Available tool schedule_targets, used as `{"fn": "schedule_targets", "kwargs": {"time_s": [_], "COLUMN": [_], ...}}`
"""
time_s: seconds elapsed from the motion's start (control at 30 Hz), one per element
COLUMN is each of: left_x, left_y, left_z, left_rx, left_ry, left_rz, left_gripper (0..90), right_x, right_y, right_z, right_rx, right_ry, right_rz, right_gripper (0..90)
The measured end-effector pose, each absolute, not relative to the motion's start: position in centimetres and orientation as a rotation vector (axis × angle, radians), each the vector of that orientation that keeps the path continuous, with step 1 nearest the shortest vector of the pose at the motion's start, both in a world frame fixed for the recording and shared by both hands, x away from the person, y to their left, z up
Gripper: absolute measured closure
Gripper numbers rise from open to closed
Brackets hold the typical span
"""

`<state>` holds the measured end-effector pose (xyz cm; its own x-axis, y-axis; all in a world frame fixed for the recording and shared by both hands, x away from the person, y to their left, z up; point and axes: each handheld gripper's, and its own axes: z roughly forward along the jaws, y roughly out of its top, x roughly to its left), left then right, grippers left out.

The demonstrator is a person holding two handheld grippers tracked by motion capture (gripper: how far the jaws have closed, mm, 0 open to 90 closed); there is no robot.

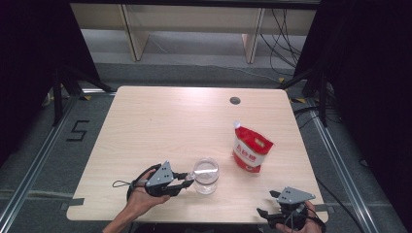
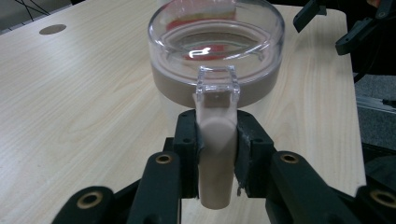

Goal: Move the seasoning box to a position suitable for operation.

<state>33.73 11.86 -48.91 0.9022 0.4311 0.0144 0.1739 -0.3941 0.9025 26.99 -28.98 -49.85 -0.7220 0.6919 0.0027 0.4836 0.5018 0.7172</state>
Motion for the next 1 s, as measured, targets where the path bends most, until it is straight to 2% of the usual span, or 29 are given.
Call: {"fn": "schedule_targets", "kwargs": {"time_s": [0.43,0.5,0.63,0.67,0.7,0.8,1.0], "left_x": [33.9,33.9,33.6,33.5,33.5,33.4,32.8], "left_y": [11.8,11.9,12.3,12.3,12.3,12.6,13.4], "left_z": [-48.8,-48.7,-48.6,-48.4,-48.4,-48.2,-47.6], "left_rx": [1.995,2.001,2.004,2.001,2.001,1.990,1.962], "left_ry": [0.440,0.461,0.472,0.527,0.527,0.546,0.597], "left_rz": [0.335,0.329,0.332,0.325,0.325,0.320,0.318], "left_gripper": [71.4,65.5,62.6,50.1,46.5,46.0,39.4], "right_x": [27.0,26.9,26.9,27.1,27.1,27.0,27.1], "right_y": [-28.9,-28.9,-29.0,-29.1,-29.1,-29.1,-28.8], "right_z": [-49.8,-49.8,-49.8,-49.9,-49.9,-49.9,-49.7], "right_rx": [0.987,0.975,1.006,0.984,0.984,0.991,0.994], "right_ry": [2.464,2.465,2.462,2.462,2.462,2.461,2.451], "right_rz": [1.046,1.054,1.065,1.070,1.070,1.074,1.106], "right_gripper": [23.3,23.4,23.2,23.1,23.1,23.1,23.3]}}
